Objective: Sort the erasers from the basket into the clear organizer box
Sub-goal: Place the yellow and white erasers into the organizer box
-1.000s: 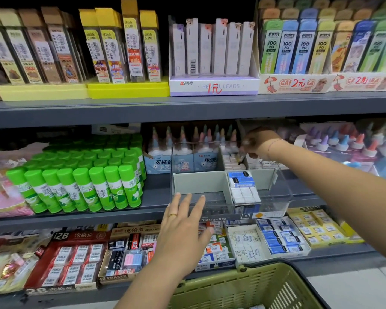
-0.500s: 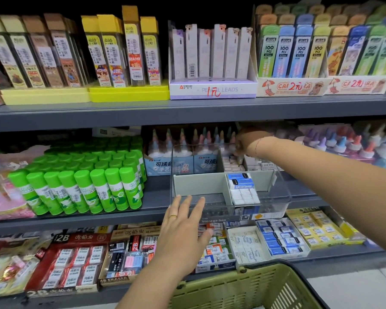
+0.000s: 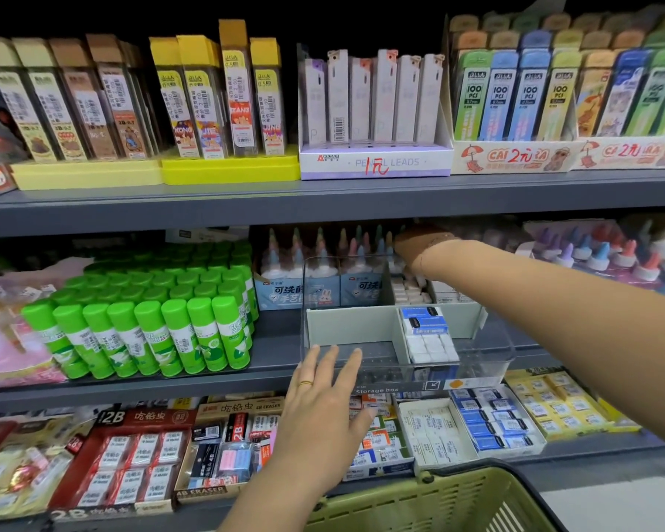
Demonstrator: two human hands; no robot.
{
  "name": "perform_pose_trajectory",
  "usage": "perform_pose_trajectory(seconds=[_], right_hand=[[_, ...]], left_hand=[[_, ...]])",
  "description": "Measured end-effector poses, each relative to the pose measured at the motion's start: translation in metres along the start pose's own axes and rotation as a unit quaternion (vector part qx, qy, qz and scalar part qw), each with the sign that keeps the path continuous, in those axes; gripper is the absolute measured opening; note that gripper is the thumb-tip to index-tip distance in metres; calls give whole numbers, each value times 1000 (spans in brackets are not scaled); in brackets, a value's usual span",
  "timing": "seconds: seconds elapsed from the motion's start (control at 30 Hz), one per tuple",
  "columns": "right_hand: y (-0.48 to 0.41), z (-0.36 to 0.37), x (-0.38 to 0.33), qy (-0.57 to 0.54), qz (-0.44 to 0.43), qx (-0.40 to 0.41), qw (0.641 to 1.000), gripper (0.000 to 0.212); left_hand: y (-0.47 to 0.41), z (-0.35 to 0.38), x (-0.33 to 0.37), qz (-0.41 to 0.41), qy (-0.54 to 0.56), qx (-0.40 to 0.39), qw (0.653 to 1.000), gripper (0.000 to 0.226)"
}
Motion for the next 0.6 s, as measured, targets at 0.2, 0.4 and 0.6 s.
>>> perform_pose_trajectory(seconds=[0.2, 0.4, 0.6], right_hand=[[-3, 3, 1, -43, -6, -4, 999, 12], [15, 20, 48, -151, 44, -12, 988, 18], [22, 40, 69, -440, 99, 76, 889, 10]], left_hand=[[0, 2, 0, 8, 1, -5, 1000, 69], [1, -2, 6, -20, -19, -16, 999, 66], [-38, -35, 51, 50, -140, 125, 981, 58]])
Point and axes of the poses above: each hand's wrist, its own y-axis away from the middle knuckle, its own z-axis out of the palm, x = y × z, the point moved 4 cm from there along -y, towards the middle knuckle, and after that the axes turned 10 degrees about y, right-handed, at the moved point
